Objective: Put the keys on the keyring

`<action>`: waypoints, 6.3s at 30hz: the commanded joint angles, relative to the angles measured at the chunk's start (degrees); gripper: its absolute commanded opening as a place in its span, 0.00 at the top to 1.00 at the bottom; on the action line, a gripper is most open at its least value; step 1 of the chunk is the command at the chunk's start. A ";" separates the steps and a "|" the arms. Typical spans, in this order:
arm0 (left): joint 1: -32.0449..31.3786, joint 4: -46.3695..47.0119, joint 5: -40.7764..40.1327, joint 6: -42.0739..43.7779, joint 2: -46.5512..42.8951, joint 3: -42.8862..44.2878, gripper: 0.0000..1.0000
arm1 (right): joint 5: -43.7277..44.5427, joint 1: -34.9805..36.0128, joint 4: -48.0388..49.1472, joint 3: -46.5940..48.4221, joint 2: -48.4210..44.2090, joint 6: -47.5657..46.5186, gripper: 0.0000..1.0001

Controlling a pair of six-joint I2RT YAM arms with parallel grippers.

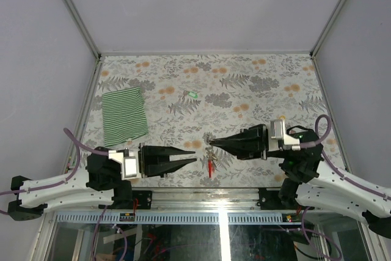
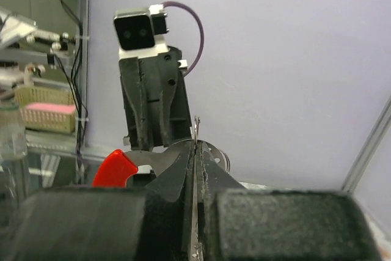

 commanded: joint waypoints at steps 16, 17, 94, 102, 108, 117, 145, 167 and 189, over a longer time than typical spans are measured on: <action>0.22 7.20 -16.91 -8.47 -0.28 1.74 0.72 | 28.22 0.49 -22.19 15.18 1.52 32.20 1.00; 0.17 7.09 -17.06 -8.58 -0.29 1.81 0.72 | 28.09 0.49 -23.17 15.75 1.68 32.03 1.00; 0.15 -15.94 -5.82 -4.46 19.66 16.45 0.69 | 10.18 2.63 -104.23 56.42 26.00 -20.23 1.00; 0.14 -15.99 -5.07 -4.51 20.64 17.03 0.72 | 10.05 2.82 -103.98 56.14 25.74 -20.17 1.00; 0.14 -16.20 -4.62 -4.54 21.16 17.56 0.81 | 10.04 2.95 -103.91 56.02 25.74 -20.27 1.00; 0.19 -17.10 -3.86 -4.40 21.47 18.03 0.86 | 9.72 3.11 -103.45 56.12 25.52 -20.50 1.00; 0.18 -20.21 -3.68 -4.32 22.74 19.00 0.78 | 8.63 3.12 -102.73 56.67 24.16 -20.87 1.00; 0.19 -12.03 -5.92 -4.99 16.92 13.86 1.00 | 13.08 3.12 -90.97 49.41 16.03 -20.69 0.57; 0.16 8.94 -5.76 -4.76 7.23 2.70 1.00 | 1.46 3.19 -33.77 14.34 -3.38 -14.37 0.67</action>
